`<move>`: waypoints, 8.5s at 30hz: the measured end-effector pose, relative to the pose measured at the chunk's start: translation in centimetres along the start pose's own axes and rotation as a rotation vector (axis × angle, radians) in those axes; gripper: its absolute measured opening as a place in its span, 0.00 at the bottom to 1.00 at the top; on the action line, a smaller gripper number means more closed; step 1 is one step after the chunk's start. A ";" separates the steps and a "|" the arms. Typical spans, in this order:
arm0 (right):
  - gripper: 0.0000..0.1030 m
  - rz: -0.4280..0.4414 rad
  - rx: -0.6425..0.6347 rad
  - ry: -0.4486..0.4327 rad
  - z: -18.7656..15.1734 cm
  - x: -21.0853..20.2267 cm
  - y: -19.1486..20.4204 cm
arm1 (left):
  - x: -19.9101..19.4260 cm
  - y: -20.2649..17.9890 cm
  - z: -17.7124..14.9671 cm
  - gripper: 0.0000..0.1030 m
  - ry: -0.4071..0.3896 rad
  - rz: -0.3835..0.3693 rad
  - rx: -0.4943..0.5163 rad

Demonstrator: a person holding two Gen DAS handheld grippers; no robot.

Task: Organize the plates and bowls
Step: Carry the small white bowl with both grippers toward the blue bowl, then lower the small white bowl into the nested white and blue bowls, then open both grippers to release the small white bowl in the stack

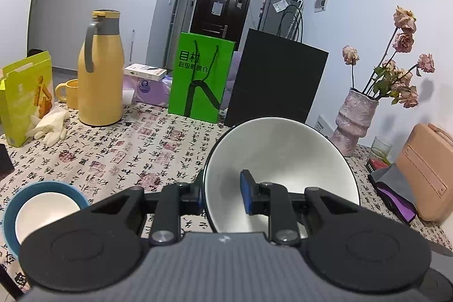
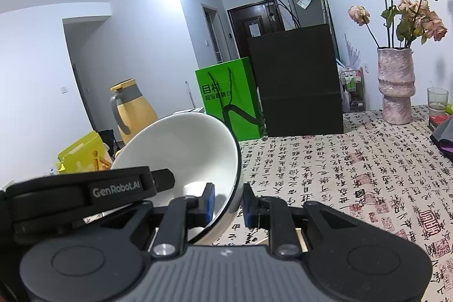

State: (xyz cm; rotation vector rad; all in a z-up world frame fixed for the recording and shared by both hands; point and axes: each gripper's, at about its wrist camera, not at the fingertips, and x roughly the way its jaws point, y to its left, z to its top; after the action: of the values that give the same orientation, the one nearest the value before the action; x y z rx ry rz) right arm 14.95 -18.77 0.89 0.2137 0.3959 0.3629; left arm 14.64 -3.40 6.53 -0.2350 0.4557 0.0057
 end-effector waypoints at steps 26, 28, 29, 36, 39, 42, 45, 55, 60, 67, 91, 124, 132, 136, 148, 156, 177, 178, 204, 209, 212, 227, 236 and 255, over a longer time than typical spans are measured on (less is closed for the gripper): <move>0.19 0.039 -0.026 0.021 -1.3 1.2 3.7 | -1.4 4.7 -0.4 0.23 -0.005 0.020 -0.047; 0.19 0.042 -0.029 0.023 -1.4 1.3 4.0 | -1.4 5.1 -0.4 0.23 -0.005 0.021 -0.051; 0.19 0.043 -0.030 0.024 -1.4 1.4 4.2 | -1.4 5.2 -0.4 0.23 -0.005 0.022 -0.054; 0.19 0.054 -0.039 0.028 -1.5 1.8 5.1 | -1.5 6.5 -0.4 0.23 -0.014 0.027 -0.070; 0.19 0.058 -0.043 0.030 -1.7 2.0 5.5 | -1.6 7.1 -0.4 0.23 -0.016 0.029 -0.078; 0.19 0.064 -0.045 0.032 -1.7 2.3 5.9 | -1.7 7.7 -0.5 0.23 -0.017 0.031 -0.084; 0.19 0.071 -0.049 0.035 -1.9 2.7 6.5 | -1.7 8.3 -0.5 0.23 -0.018 0.037 -0.089; 0.19 0.084 -0.069 0.044 -2.2 3.7 8.3 | -1.8 10.9 -0.5 0.23 -0.019 0.040 -0.125; 0.19 0.098 -0.078 0.049 -2.6 4.2 9.4 | -2.1 12.2 -0.6 0.23 -0.026 0.050 -0.135; 0.19 0.129 -0.075 0.055 -3.0 4.8 10.6 | -2.8 13.9 -0.8 0.23 -0.037 0.060 -0.151; 0.19 0.169 -0.107 0.073 -4.3 7.5 13.5 | -1.9 18.4 -1.6 0.23 -0.039 0.077 -0.211; 0.19 0.213 -0.117 0.167 -6.7 11.2 14.8 | 0.1 22.1 -2.9 0.23 0.030 0.117 -0.245; 0.19 0.220 -0.115 0.197 -7.1 12.0 14.9 | 0.6 22.8 -3.5 0.23 0.053 0.125 -0.247; 0.19 0.227 -0.124 0.212 -7.3 12.4 15.3 | 0.7 23.2 -3.8 0.23 0.062 0.140 -0.248; 0.19 0.243 -0.146 0.247 -8.0 13.6 16.5 | 0.9 25.0 -4.4 0.23 0.088 0.166 -0.280; 0.19 0.248 -0.130 0.276 -8.3 14.3 16.4 | 1.1 25.5 -5.0 0.23 0.099 0.161 -0.288; 0.22 0.250 -0.105 0.302 -7.3 14.7 16.2 | 0.9 26.1 -4.6 0.21 0.122 0.142 -0.329; 0.22 0.246 -0.104 0.304 -7.2 14.7 16.2 | 0.9 26.1 -4.6 0.21 0.124 0.141 -0.333; 0.06 0.239 -0.108 0.281 -6.9 15.2 15.4 | 1.1 26.0 -3.4 0.18 0.195 0.150 -0.219; 0.05 0.247 -0.099 0.289 -6.9 15.2 15.3 | 1.0 26.3 -3.3 0.18 0.202 0.140 -0.237; 0.06 0.255 -0.089 0.292 -7.0 15.2 15.3 | 0.0 26.3 -3.1 0.19 0.149 0.181 -0.238; 0.10 0.278 -0.040 0.287 -6.8 15.4 14.5 | -0.2 27.2 -3.1 0.19 0.111 0.190 -0.267; 0.05 0.281 -0.059 0.269 -6.8 14.9 14.6 | 0.2 27.1 -3.3 0.18 0.129 0.172 -0.274; 0.14 0.306 -0.027 0.233 -6.8 14.0 14.2 | 0.3 27.0 -3.0 0.16 0.159 0.193 -0.322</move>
State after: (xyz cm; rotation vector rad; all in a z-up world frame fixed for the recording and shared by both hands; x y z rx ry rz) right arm 19.87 0.45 -6.07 0.2065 0.5892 0.6976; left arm 12.03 22.14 -2.20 -0.5096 0.6345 0.2522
